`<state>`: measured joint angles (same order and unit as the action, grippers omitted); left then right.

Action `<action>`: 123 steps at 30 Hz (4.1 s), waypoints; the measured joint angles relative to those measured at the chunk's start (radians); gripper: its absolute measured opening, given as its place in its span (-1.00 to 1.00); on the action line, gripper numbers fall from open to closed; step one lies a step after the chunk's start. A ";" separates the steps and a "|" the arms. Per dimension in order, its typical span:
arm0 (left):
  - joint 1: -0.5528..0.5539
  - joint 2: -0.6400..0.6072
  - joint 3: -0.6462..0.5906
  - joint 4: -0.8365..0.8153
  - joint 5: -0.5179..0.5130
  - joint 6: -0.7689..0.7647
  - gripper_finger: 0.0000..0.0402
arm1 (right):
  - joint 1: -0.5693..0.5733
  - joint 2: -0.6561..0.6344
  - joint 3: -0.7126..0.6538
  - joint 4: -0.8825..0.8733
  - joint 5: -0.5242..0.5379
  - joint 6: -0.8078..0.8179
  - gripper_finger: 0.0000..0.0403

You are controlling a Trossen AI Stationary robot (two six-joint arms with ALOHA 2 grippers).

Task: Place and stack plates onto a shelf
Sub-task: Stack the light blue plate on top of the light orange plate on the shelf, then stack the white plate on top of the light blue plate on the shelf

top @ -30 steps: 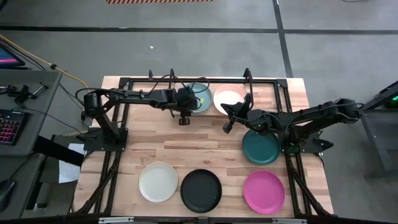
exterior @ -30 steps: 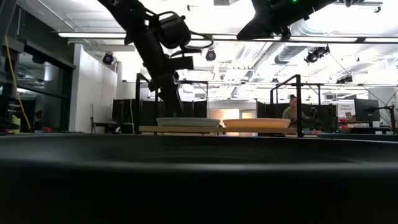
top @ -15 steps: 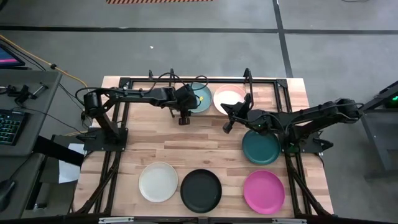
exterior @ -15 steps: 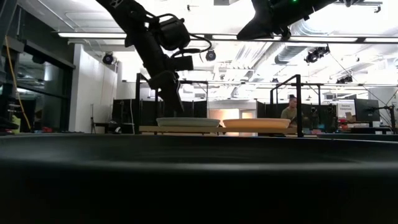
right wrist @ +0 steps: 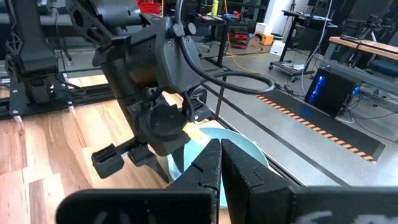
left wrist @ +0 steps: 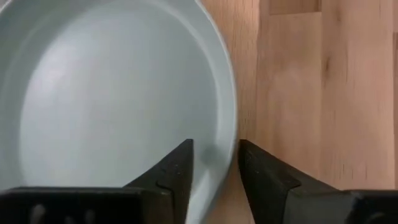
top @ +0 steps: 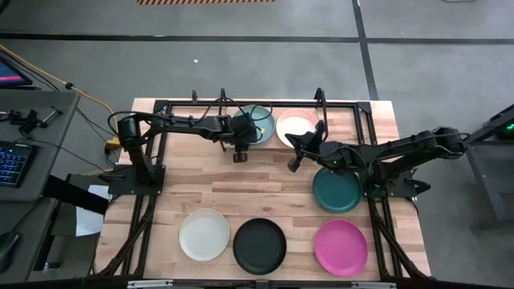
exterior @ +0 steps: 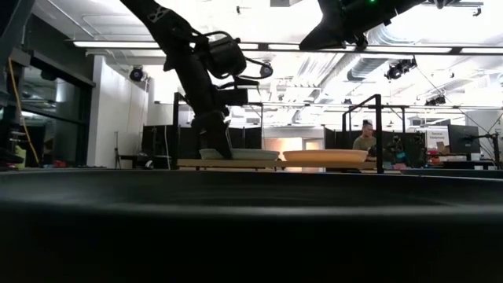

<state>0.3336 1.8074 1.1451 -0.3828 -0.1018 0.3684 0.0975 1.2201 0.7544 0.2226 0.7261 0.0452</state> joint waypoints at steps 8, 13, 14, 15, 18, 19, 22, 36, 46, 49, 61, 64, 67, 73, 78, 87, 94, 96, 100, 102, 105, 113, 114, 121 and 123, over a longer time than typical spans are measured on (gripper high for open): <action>-0.025 0.000 0.042 -0.019 -0.106 -0.018 -0.96 | 0.000 0.000 0.000 0.000 0.000 0.000 -1.00; -0.060 -0.037 0.071 -0.023 -0.252 0.017 -0.98 | 0.000 0.000 0.000 0.000 0.000 0.000 -1.00; -0.067 -0.046 0.075 -0.005 -0.267 0.017 -0.98 | 0.000 0.000 0.000 0.000 0.000 -0.001 -1.00; -0.075 -0.055 0.075 0.017 -0.266 0.019 -0.98 | 0.000 0.000 0.000 0.000 0.000 -0.001 -1.00; -0.095 -0.062 0.075 0.098 -0.235 0.044 -0.98 | 0.000 0.000 0.000 0.006 0.000 -0.016 -1.00; -0.099 -0.061 0.075 0.124 -0.211 0.054 -0.99 | 0.000 0.000 0.000 0.012 0.000 -0.022 -1.00; -0.104 -0.047 0.075 0.217 -0.106 0.078 -0.99 | 0.000 -0.001 0.000 0.043 0.000 -0.027 -1.00; -0.103 0.117 0.180 0.386 0.062 0.157 -1.00 | 0.003 -0.044 0.000 0.088 -0.005 -0.046 -1.00; -0.103 0.355 0.522 0.137 0.062 0.194 -1.00 | 0.018 -0.050 0.000 0.094 -0.005 -0.070 -1.00; -0.103 0.396 0.568 0.119 0.060 0.216 -1.00 | 0.021 -0.050 0.000 0.090 -0.005 -0.072 -1.00; -0.120 0.401 0.572 0.091 0.060 0.287 -0.81 | 0.021 -0.050 0.000 0.092 -0.004 -0.080 -1.00; -0.126 0.401 0.572 0.087 0.050 0.288 -0.73 | 0.021 -0.050 0.000 0.092 -0.004 -0.080 -1.00; -0.131 0.399 0.572 0.077 -0.004 0.288 -0.64 | 0.021 -0.050 0.000 0.091 -0.005 -0.080 -1.00; -0.143 0.338 0.570 -0.051 -0.170 0.265 -0.52 | 0.023 -0.050 0.000 0.093 -0.016 -0.080 -1.00; -0.133 0.279 0.572 -0.176 -0.135 0.148 -0.49 | 0.021 -0.050 0.000 0.084 -0.007 -0.080 -1.00; -0.107 0.151 0.527 -0.267 0.099 0.003 -0.48 | 0.021 -0.050 0.000 0.057 -0.003 -0.072 -1.00; -0.112 -0.090 0.146 -0.019 0.187 -0.120 -0.48 | 0.043 -0.050 0.000 0.026 -0.001 -0.073 -1.00; -0.130 -0.180 0.015 0.107 0.186 -0.169 -0.48 | 0.047 -0.052 0.000 0.028 -0.001 -0.082 -1.00; -0.193 -0.375 -0.220 0.334 0.190 -0.274 -0.48 | 0.049 -0.062 0.000 0.029 -0.002 -0.087 -1.00; -0.236 -0.473 -0.315 0.438 0.187 -0.305 -0.48 | 0.049 -0.064 0.000 0.035 -0.007 -0.083 -1.00; -0.304 -0.608 -0.435 0.579 0.161 -0.333 -0.48 | 0.049 -0.064 0.000 0.034 -0.016 -0.072 -1.00; -0.445 -0.865 -0.634 0.751 -0.116 -0.305 -0.48 | 0.048 -0.064 0.000 0.035 -0.056 -0.068 -1.00; -0.450 -0.889 -0.652 0.751 -0.150 -0.305 -0.48 | 0.048 -0.064 0.000 0.035 -0.057 -0.068 -1.00; -0.427 -0.947 -0.690 0.758 -0.249 -0.304 -0.48 | 0.047 -0.063 0.000 0.036 -0.057 -0.069 -1.00; -0.415 -0.952 -0.690 0.745 -0.248 -0.313 -0.48 | 0.047 -0.063 0.000 0.036 -0.057 -0.070 -1.00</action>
<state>-0.0817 0.8555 0.4549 0.3624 -0.3496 0.0556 0.1440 1.1568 0.7540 0.2588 0.6693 -0.0246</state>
